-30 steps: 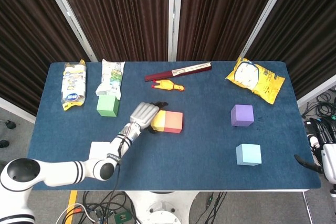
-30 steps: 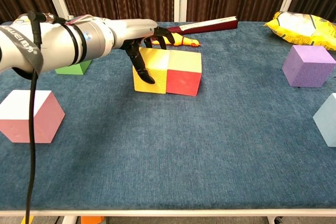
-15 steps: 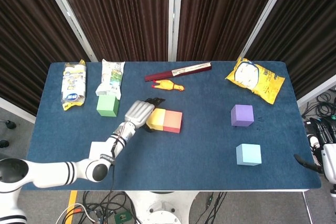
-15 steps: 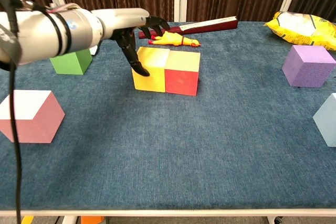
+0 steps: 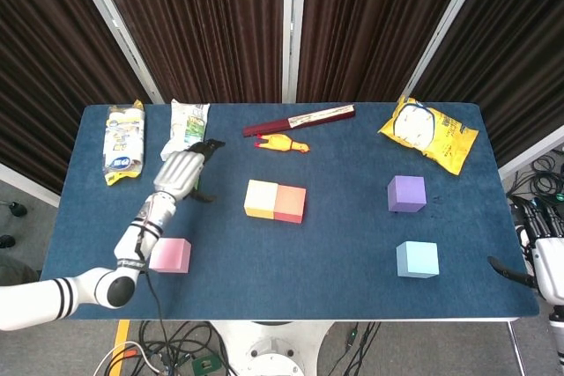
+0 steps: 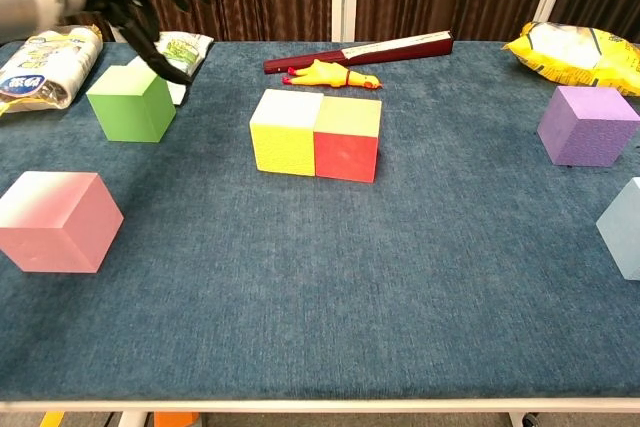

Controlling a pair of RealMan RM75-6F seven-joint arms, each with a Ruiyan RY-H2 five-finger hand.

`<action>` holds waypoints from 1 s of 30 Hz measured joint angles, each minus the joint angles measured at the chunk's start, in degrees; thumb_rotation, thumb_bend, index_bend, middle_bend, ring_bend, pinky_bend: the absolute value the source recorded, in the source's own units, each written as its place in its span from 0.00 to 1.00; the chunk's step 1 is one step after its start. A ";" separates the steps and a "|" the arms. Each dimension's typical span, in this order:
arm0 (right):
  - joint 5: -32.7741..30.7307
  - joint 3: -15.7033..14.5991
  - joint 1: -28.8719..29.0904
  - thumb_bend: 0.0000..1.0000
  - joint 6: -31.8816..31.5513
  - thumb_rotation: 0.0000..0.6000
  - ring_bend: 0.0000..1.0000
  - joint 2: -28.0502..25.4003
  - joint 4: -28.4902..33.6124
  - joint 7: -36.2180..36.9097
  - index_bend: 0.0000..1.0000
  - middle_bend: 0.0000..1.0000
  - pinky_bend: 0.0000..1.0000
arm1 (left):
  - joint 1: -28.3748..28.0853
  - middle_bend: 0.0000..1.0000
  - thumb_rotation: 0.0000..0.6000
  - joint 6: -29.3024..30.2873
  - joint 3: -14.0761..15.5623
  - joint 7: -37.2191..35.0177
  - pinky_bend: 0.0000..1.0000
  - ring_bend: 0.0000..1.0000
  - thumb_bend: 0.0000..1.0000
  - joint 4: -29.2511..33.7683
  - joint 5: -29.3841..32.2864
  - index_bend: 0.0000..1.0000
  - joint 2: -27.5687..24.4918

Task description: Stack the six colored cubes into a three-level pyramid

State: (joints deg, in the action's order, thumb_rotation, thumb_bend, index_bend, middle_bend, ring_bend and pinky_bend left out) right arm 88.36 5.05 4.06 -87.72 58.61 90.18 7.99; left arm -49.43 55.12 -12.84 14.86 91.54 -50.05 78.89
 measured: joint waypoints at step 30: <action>-5.35 5.43 24.81 0.06 31.72 1.00 0.05 0.81 -1.91 -2.41 0.00 0.09 0.19 | 6.35 0.12 1.00 -0.72 2.48 -4.49 0.34 0.13 0.06 -4.67 -5.93 0.14 -3.13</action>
State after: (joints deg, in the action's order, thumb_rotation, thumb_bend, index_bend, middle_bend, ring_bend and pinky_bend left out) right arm 83.01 10.48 28.87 -56.00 59.43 88.27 5.58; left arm -43.08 54.40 -10.35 10.37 86.87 -55.97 75.75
